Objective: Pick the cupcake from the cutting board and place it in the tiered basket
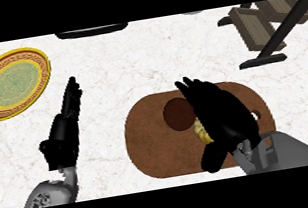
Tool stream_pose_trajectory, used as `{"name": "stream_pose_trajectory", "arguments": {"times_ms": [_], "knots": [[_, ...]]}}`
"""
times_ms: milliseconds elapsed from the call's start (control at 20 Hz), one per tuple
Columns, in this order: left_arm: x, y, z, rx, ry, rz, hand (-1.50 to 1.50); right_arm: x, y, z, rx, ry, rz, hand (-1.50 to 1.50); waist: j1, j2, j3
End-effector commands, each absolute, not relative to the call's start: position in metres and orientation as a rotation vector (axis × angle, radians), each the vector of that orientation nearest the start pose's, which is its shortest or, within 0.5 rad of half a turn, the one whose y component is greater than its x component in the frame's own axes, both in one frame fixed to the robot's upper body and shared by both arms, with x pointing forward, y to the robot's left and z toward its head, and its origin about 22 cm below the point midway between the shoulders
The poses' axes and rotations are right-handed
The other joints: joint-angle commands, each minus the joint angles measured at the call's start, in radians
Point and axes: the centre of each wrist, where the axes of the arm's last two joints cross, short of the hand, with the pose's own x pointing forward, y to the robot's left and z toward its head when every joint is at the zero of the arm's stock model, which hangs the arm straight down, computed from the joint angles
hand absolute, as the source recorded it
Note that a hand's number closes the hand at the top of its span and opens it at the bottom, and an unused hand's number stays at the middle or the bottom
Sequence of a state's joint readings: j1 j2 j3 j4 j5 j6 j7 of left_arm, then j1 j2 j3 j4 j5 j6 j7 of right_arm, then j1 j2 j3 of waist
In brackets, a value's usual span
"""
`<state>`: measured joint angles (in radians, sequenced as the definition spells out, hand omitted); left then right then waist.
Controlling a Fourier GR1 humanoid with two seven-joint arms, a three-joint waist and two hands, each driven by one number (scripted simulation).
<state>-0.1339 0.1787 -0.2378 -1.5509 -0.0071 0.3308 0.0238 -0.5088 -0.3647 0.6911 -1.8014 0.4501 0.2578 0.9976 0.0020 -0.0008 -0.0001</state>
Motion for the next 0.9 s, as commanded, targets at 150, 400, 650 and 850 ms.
{"name": "stream_pose_trajectory", "arguments": {"times_ms": [150,400,650,850], "knots": [[0.272,0.191,0.031,0.187,-1.648,-0.118,0.00,0.253,-0.082,0.135,-0.665,-1.067,1.249,-1.50,-0.001,0.000,0.000],[0.269,0.205,0.025,0.182,-1.674,-0.122,0.00,0.265,-0.085,0.122,-0.665,-1.027,1.254,-1.50,0.000,0.000,0.000],[0.264,0.216,0.035,0.185,-1.650,-0.109,0.00,0.269,-0.085,0.101,-0.678,-1.009,1.258,-1.50,0.002,0.000,0.000],[0.265,0.198,0.031,0.199,-1.675,-0.102,0.00,0.275,-0.076,0.102,-0.656,-1.016,1.246,-1.50,0.001,0.000,0.000]]}}
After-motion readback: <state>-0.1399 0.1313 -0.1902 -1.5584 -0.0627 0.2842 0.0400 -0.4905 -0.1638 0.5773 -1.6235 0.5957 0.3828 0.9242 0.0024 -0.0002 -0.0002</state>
